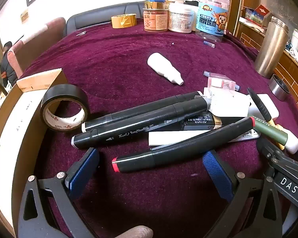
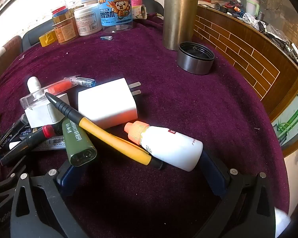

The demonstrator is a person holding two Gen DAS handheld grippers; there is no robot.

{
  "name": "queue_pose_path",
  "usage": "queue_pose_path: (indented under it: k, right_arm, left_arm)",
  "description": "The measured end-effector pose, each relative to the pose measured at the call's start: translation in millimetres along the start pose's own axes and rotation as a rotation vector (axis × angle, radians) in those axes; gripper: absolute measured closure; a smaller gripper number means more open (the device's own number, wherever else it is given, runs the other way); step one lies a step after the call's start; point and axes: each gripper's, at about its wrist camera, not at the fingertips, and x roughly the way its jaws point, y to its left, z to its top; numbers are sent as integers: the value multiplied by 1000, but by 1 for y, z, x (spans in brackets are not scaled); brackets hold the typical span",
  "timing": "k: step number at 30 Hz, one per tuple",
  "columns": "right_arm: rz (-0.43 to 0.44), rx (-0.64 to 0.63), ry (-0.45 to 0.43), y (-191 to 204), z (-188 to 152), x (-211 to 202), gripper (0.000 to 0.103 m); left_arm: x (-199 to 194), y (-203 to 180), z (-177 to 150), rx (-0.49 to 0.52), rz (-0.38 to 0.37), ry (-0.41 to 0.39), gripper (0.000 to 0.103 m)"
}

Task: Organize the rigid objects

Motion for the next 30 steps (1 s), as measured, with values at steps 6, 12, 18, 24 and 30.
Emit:
queue_pose_path:
  k: [6,12,18,24,30]
  right_arm:
    - [0,0,7,-1,0,2,0]
    - [-1,-1,5,1,2,0,0]
    - [0,0,3,0,1,0,0]
    - [0,0,3,0,0,0,0]
    - [0,0,3,0,1,1,0]
  left_arm:
    - [0,0,0,-1,-2,1,1]
    - [-2,1,-2,-2,-4,-4,1]
    - [-1,2,-1,-2,-4,0,1]
    - [-1,2,-1,-2,-4,0,1]
    - [-1,2,-1,-2,-4,0,1]
